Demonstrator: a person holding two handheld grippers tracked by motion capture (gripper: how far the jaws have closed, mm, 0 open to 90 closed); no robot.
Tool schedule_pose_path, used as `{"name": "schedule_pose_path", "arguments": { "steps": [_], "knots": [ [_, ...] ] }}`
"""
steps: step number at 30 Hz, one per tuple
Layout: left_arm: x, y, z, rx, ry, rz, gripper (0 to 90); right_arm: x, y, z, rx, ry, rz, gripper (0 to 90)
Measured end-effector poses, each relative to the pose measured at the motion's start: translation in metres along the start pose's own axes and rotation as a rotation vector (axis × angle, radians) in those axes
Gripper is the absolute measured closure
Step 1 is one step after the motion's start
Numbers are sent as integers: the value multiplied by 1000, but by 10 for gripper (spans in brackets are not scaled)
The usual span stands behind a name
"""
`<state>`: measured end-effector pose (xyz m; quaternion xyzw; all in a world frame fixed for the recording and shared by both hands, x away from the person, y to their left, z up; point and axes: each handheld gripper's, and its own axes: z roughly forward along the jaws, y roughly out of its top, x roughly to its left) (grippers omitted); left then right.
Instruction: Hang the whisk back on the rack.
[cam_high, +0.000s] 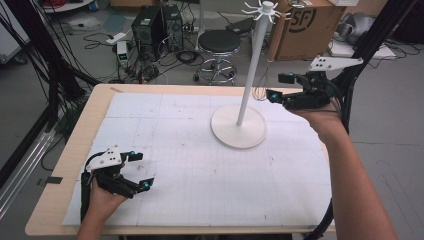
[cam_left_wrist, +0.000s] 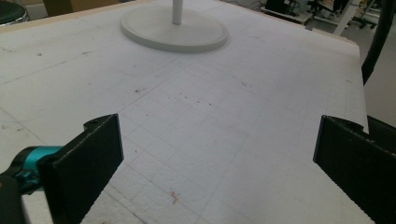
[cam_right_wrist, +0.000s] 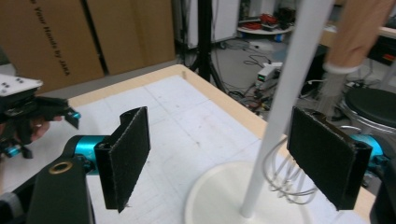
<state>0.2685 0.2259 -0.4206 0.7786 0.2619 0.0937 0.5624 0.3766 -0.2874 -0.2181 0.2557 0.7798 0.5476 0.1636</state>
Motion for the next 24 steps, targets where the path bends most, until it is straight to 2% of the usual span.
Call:
{"name": "schedule_pose_path", "arguments": {
  "steps": [4, 9, 12, 18, 22, 24],
  "knots": [
    [0, 0, 0, -1, -1, -2, 20, 7, -12, 4, -8, 29, 8, 183],
    [0, 0, 0, -2, 2, 1, 21, 18, -32, 7, -25, 43, 16, 152],
    [0, 0, 0, -1, -2, 0, 20, 25, -42, 10, -7, 36, 2, 145],
    [0, 0, 0, -2, -1, 0, 20, 36, -55, 16, 16, 51, -20, 113],
    [0, 0, 0, -3, -3, -3, 20, 41, -63, 19, 12, 62, -21, 94],
    [0, 0, 0, -2, -4, -2, 20, 44, -67, 20, 26, 71, -13, 47]
  ]
}}
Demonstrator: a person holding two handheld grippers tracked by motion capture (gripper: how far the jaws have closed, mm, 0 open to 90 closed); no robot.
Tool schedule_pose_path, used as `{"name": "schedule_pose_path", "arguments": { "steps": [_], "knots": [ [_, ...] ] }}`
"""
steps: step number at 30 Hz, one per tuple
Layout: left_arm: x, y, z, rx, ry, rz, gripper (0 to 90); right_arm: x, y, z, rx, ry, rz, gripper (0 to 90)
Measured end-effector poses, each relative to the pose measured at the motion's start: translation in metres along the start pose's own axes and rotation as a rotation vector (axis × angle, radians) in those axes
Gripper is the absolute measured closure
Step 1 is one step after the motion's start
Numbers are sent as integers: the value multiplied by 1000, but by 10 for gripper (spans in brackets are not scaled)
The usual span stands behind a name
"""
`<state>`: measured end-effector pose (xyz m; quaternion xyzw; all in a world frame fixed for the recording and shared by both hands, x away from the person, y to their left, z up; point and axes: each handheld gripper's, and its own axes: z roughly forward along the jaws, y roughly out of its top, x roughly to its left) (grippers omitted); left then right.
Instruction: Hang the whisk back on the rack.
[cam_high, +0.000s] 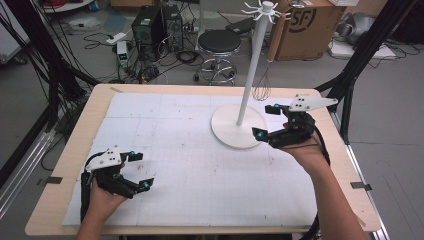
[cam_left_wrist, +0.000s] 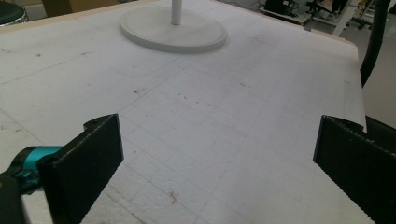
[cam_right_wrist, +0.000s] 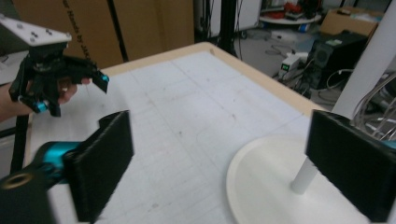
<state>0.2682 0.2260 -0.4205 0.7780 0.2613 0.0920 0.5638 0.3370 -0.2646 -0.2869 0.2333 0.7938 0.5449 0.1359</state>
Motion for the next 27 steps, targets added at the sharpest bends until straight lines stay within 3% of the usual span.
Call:
{"name": "schedule_pose_path", "arguments": {
  "steps": [4, 11, 15, 19, 22, 27],
  "knots": [
    [0, 0, 0, 1, 1, -1, 20, 5, -11, 7, 46, 9, -2, 20],
    [0, 0, -1, -6, -2, 2, 21, 10, -33, 7, 30, 17, 12, 3],
    [-1, 0, 0, 1, -2, 7, 20, 9, -52, 9, 66, 20, 33, 4],
    [-2, 0, 1, 4, -10, 7, 20, 9, -68, 8, 53, 15, 65, 3],
    [-2, -1, 3, 10, -11, 8, 21, 9, -77, 7, 75, -13, 51, 4],
    [-3, -2, 4, 19, -12, 11, 21, 14, -96, 1, 34, -19, 58, 5]
  ]
}}
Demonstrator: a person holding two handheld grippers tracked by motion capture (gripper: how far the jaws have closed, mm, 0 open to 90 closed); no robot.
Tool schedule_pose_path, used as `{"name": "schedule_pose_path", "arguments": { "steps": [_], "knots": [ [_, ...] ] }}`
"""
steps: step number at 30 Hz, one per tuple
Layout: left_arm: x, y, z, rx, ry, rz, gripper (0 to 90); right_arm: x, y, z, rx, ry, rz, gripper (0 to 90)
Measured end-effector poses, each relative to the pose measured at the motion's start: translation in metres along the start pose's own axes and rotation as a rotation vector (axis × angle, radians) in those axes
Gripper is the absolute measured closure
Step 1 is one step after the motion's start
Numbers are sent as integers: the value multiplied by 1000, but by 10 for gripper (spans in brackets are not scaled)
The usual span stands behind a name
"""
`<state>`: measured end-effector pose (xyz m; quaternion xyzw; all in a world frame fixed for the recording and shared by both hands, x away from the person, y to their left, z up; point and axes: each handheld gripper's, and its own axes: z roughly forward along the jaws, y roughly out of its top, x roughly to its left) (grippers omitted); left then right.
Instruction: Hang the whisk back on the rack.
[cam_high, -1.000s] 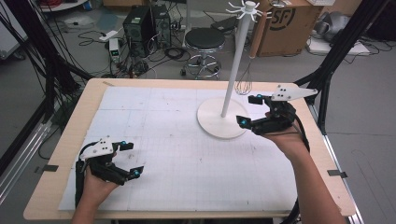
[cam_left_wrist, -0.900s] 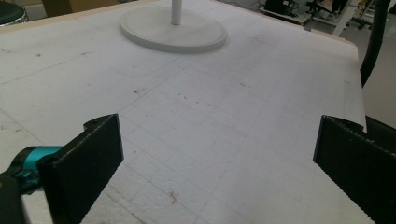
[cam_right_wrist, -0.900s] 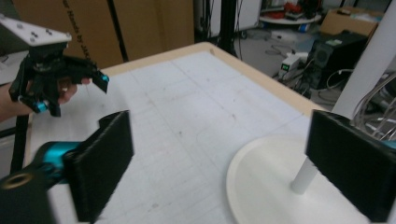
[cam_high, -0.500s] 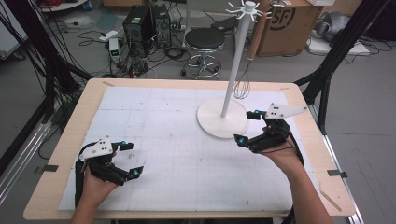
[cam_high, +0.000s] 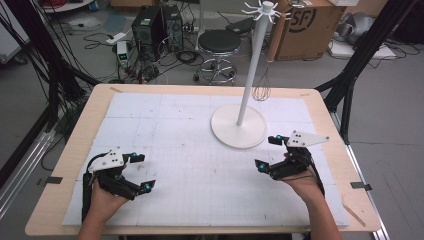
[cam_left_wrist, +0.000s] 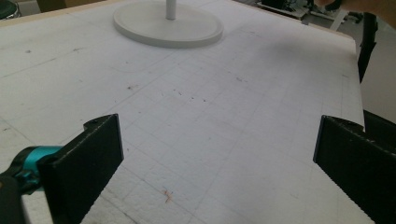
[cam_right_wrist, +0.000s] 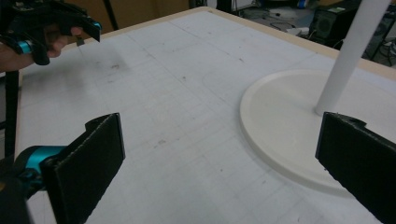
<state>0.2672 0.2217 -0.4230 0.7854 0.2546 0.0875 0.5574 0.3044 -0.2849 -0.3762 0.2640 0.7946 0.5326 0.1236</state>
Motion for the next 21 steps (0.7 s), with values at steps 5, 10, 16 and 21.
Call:
{"name": "schedule_pose_path", "arguments": {
  "steps": [5, 10, 16, 21],
  "knots": [
    [-1, -1, 1, 3, -2, 0, 20, -2, -20, -1, 3, -15, 34, 5],
    [-1, -1, 3, 4, -4, -3, 20, -3, -29, 1, 26, -19, 29, 4],
    [-1, -1, 4, 4, -1, -11, 20, -5, -32, 6, 52, -18, 37, 4],
    [0, 0, 4, 5, 5, -12, 20, -6, -36, 14, 84, -5, 31, 4]
  ]
}}
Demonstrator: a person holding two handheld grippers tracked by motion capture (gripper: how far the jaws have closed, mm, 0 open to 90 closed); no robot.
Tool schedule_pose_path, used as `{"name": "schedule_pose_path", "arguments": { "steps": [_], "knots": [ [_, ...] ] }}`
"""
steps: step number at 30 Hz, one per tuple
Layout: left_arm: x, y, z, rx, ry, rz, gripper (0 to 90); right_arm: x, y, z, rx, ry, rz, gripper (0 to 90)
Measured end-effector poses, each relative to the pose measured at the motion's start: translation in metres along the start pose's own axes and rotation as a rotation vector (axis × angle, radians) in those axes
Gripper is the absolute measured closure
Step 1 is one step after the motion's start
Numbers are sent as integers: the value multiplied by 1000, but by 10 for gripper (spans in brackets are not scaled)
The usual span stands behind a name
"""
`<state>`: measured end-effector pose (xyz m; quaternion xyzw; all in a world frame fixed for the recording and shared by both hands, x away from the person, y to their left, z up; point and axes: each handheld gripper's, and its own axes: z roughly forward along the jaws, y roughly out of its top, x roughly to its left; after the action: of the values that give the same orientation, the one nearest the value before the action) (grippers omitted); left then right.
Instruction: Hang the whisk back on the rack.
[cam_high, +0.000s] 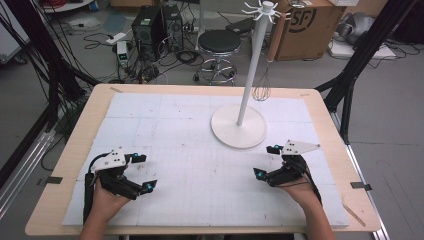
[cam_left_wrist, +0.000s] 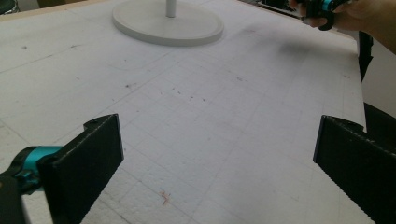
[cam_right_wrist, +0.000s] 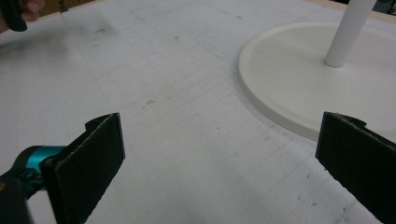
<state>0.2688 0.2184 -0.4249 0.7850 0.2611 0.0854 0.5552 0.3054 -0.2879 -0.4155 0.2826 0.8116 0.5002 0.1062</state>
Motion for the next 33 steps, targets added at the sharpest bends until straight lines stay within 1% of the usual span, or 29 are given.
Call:
{"name": "schedule_pose_path", "arguments": {
  "steps": [1, 2, 8, 12, 13, 18, 24, 30, 33],
  "knots": [
    [0, 0, 0, 2, 2, 0, 20, -1, -1, 1, 4, -3, -5, 4],
    [0, 0, 0, 3, 1, -2, 20, -2, -1, 2, 9, -4, 0, 4],
    [0, -2, -1, 4, -3, -4, 20, -7, -3, 2, 6, -15, 13, 4],
    [0, -3, -1, 0, -2, -9, 20, -6, -2, 1, 6, -24, 17, 5],
    [0, -2, -1, 1, -2, -5, 20, -6, -2, 0, 5, -26, 10, 4],
    [0, -1, -1, -5, -3, -6, 20, -6, -3, -1, 5, -28, 16, 5],
    [-1, 0, 2, 0, -7, -1, 20, -8, -4, -3, -4, -33, 21, 5],
    [-1, 0, 1, -6, -12, 0, 20, -8, -4, -5, -2, -38, 22, 5],
    [-1, 0, 0, -8, -7, 0, 20, -7, -4, -5, 0, -41, 23, 5]
  ]
}}
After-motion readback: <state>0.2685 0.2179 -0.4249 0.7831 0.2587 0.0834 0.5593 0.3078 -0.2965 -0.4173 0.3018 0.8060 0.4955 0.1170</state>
